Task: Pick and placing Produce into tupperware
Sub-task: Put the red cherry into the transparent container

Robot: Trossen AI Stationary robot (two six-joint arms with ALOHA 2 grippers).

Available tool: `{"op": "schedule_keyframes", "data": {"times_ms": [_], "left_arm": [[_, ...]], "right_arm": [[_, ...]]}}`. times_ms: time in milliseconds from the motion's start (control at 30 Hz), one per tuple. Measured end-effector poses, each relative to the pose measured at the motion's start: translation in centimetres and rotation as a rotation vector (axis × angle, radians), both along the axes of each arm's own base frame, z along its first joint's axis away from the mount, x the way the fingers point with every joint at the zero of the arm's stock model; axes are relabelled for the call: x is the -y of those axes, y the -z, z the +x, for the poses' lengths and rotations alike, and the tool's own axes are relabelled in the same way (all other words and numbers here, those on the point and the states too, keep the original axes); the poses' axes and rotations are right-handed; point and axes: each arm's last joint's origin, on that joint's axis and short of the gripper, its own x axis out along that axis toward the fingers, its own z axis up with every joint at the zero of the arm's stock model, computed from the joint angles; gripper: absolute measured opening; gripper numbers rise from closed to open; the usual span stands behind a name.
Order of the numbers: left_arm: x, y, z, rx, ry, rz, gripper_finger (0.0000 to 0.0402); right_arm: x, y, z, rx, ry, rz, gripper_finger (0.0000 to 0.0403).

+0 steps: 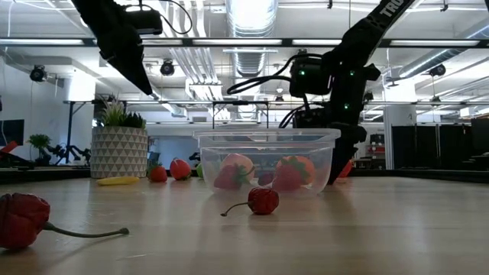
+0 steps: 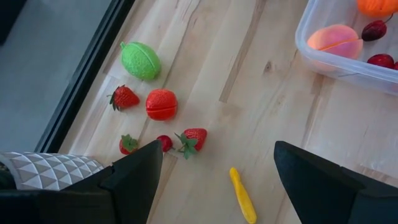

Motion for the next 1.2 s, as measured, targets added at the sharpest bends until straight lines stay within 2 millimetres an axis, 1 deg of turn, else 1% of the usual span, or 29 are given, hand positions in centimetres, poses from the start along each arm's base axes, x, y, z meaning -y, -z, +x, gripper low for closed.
{"op": "schedule_keyframes", "data": {"times_ms": [267, 433, 600, 700, 767, 833, 933, 1033, 1100, 1200], "left_arm": [[0.0, 0.0, 0.0, 0.0, 0.0, 0.0, 0.0292], [0.0, 0.0, 0.0, 0.001, 0.0, -0.001, 0.0293], [0.0, 0.0, 0.0, 0.001, 0.0, -0.001, 0.0293], [0.0, 0.0, 0.0, 0.002, -0.001, -0.001, 0.0292], [0.0, 0.0, 0.0, 0.005, -0.001, -0.001, 0.0292], [0.0, 0.0, 0.1, 0.007, -0.001, -0.001, 0.0293], [0.0, -0.1, 0.2, 0.023, -0.001, -0.001, 0.0293], [0.0, -0.1, 0.2, 0.028, 0.0, -0.001, 0.0293], [0.0, -0.2, 0.4, 0.041, 0.0, -0.001, 0.0292], [0.0, -0.3, 0.6, 0.065, 0.0, -0.001, 0.0293]], "right_arm": [[0.0, 0.0, 0.0, 0.002, 0.004, -0.011, 0.0095], [0.1, 0.0, 0.1, 0.005, 0.038, -0.008, 0.0072], [0.1, -0.2, 0.1, 0.008, 0.088, -0.002, 0.0065], [0.1, -0.8, 0.3, 0.031, 0.127, 0.005, 0.0064], [0.1, -1.6, 0.5, 0.065, 0.149, 0.012, 0.0064], [0.0, -2.9, 0.5, 0.109, 0.175, 0.021, 0.0064], [-0.6, -5.6, 0.1, 0.197, 0.203, 0.029, 0.0064], [-2.0, -8.7, -0.4, 0.309, 0.183, 0.056, 0.0064], [-3.2, -10.3, -0.4, 0.367, 0.149, 0.105, 0.0063], [-5.0, -11.6, 0.0, 0.405, 0.085, 0.161, 0.0063]]}}
